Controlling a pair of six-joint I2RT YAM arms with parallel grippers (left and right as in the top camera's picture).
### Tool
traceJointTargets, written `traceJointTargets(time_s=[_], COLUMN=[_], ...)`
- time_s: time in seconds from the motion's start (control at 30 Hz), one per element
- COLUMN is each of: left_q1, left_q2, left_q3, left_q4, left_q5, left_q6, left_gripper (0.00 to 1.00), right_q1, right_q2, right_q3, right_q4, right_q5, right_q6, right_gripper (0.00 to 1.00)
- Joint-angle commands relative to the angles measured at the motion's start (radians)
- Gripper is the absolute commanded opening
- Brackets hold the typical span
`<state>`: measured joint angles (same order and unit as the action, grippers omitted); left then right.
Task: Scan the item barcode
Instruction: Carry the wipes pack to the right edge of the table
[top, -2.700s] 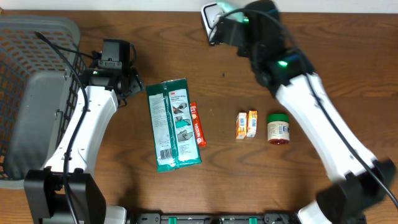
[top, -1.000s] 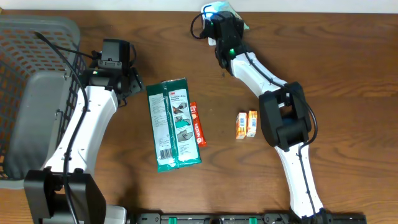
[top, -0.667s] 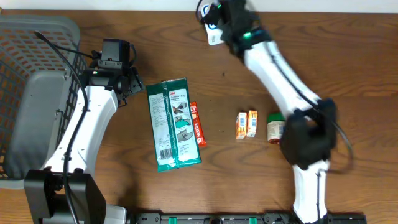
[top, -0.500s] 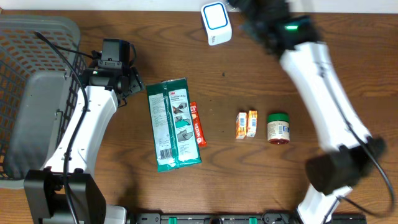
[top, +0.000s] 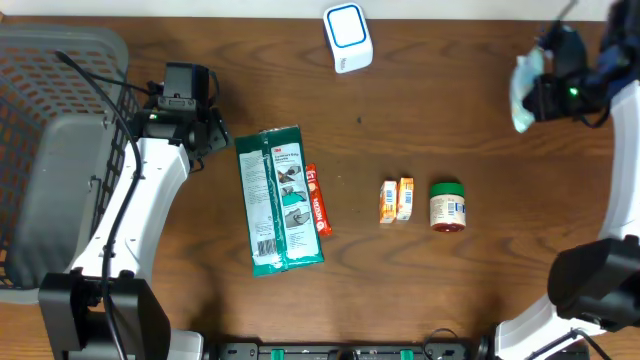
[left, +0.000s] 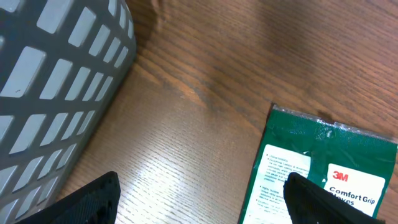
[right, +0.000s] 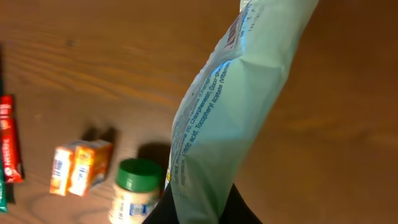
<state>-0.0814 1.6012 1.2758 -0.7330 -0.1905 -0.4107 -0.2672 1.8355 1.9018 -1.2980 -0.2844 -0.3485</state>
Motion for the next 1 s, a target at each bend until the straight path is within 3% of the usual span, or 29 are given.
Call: traceJointTargets(time_s=[0.0,0.2,0.43,0.53,0.57,0.6,0.67,0.83,0.97], left_q1=[0.0,0.0,0.0,0.0,0.0,0.0,0.0,0.0,0.0], left_q2=[0.0,0.0,0.0,0.0,0.0,0.0,0.0,0.0,0.0], left_q3=[0.005,0.005,0.005,0.005,0.005,0.005,0.005,0.005,0.005], left_q4=[-0.003,-0.003,-0.003,-0.003,-0.003,-0.003,-0.003,-0.003,-0.003], left_q5=[-0.021,-0.021,-0.021,-0.021,-0.021,-0.021,-0.021,-0.021,-0.021], left_q6=[0.01,0.01,0.01,0.01,0.01,0.01,0.01,0.01,0.01], left_gripper=[0.85,0.85,0.85,0.85,0.85,0.85,0.85,0.85,0.85], right_q1=[-0.079,-0.183,-0.257,-0.264,-0.265,-0.265,-0.266,-0.273,-0.27], right_q2=[0.0,0.0,0.0,0.0,0.0,0.0,0.0,-0.005,-0.043], right_q3=[-0.151,-0.465,-0.642,-0.676,-0.68,-0.681,-0.68,-0.653,-0.562], right_q4=[0.107,0.452,0.665,0.7,0.701,0.701,0.701,0.675,0.561], right_q5=[-0.038,-0.038,-0.039,-0.035,-0.031,-0.026,-0.019,0.003,0.155], right_q6=[0.093,0.244,0.344,0.345,0.347,0.359,0.383,0.404,0.404], right_gripper=[0.01,0.01,0.03,0.36,0.5,0.74,0.98,0.99,0.99])
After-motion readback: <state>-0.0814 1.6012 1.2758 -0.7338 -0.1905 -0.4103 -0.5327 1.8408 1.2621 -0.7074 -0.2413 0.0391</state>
